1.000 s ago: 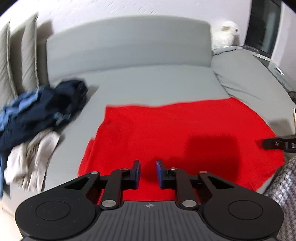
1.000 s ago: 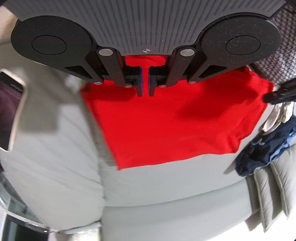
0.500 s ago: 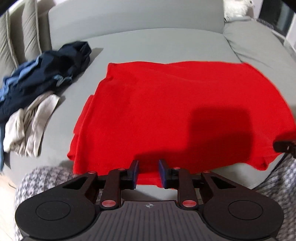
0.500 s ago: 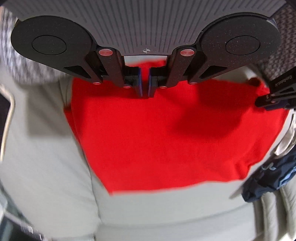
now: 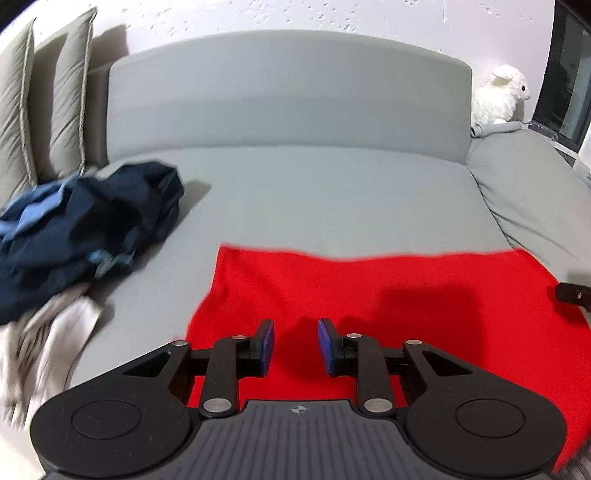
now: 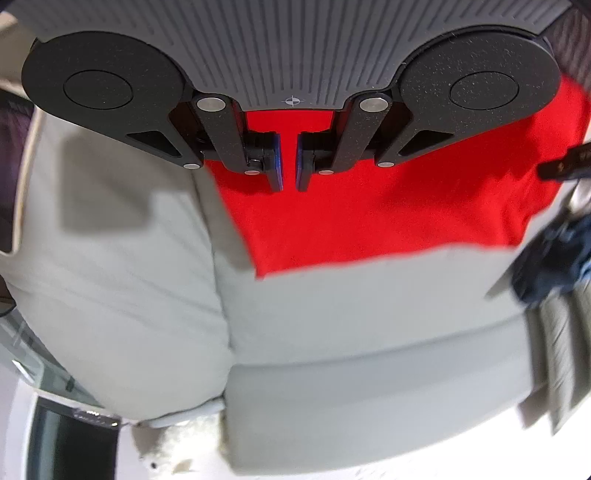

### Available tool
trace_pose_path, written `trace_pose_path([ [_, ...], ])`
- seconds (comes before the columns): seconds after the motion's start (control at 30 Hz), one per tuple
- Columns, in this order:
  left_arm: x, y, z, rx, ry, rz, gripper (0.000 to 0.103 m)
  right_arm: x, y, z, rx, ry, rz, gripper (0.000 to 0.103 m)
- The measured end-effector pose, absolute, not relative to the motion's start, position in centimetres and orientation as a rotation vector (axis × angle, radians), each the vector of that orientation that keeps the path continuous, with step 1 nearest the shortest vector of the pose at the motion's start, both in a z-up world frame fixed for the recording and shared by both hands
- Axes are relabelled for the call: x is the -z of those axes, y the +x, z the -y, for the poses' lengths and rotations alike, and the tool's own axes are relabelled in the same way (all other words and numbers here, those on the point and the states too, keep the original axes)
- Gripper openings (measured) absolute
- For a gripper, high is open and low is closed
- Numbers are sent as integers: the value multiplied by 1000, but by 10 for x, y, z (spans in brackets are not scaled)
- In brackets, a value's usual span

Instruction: Fold clothes

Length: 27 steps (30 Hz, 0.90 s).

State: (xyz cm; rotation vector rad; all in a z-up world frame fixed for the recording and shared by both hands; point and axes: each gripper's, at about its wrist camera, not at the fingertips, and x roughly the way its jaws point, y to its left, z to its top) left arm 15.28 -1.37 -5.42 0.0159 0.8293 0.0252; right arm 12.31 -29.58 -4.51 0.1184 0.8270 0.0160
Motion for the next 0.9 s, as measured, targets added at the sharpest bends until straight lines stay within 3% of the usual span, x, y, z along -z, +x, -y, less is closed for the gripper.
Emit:
trace_pose_path([
  [0.23,80,195,1,-118,18,-855,24,72,198,282,-37,110,-847,11],
  [0.33,96,208,-19,-220,-25,-880,18,88,215,282,-16,105,-889,10],
  [0.4,101,212,-30,-239,-60,-883,17,97,225,287,21,107,-912,3],
  [0.53,95,207,-36,-234,-80,-869,17,111,249,306,126,134,-935,0],
  [0.9,68,204,28,159,-94,-753,15,81,229,290,-78,206,-872,3],
])
